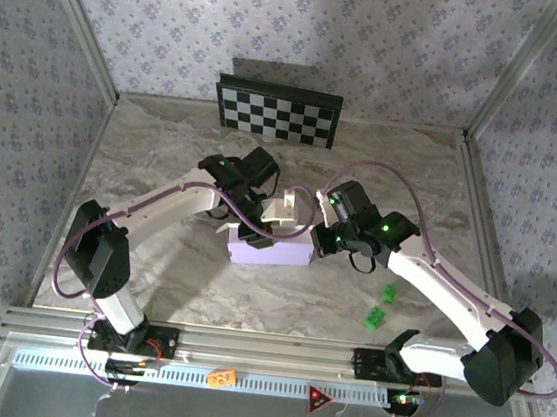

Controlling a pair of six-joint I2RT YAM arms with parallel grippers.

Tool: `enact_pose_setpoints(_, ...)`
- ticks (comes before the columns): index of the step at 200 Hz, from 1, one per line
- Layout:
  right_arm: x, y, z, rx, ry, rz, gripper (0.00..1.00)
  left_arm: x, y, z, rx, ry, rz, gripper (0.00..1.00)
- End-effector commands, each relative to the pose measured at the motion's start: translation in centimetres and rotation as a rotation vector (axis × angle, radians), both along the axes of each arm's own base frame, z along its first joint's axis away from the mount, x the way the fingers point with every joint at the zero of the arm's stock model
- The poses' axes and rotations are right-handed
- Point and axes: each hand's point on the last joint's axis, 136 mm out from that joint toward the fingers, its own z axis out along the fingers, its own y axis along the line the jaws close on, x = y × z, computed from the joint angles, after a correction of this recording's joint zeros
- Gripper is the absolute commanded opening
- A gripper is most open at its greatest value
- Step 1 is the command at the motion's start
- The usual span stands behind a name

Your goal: Fold the paper box

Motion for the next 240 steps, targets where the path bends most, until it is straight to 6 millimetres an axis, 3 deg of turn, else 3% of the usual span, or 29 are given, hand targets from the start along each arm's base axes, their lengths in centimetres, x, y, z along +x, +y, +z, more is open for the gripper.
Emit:
enact_pose_setpoints(1,-0.1,1.0,0.7,0.044,-0.019,-0.002,0.09,0.0,0.8,-1.5,0.063,0.015,0.008,0.39)
enact_pose_setpoints(105,0.0,2.5,1.0,0.117,-0.023,0.001,0.09,0.2,0.5,-1.7,0.067,0.021,0.004,0.39)
enact_pose_setpoints(175,0.1,0.3,-1.0,-0.018,-0.020,-0.049,0.08,1.2,0.4,-1.6,0.075,-0.024,0.009,0.39)
enact_pose_setpoints(209,0.0,0.6,-1.1,-0.001,-0.014,-0.041,0.08,2.4,0.0,-0.9,0.060,-0.062,0.018,0.39)
enact_pose_setpoints(240,0.2,1.0,-0.8,0.022,-0.019,-0.048,0.08,2.8,-0.1,0.2,0.033,-0.088,0.036,0.52)
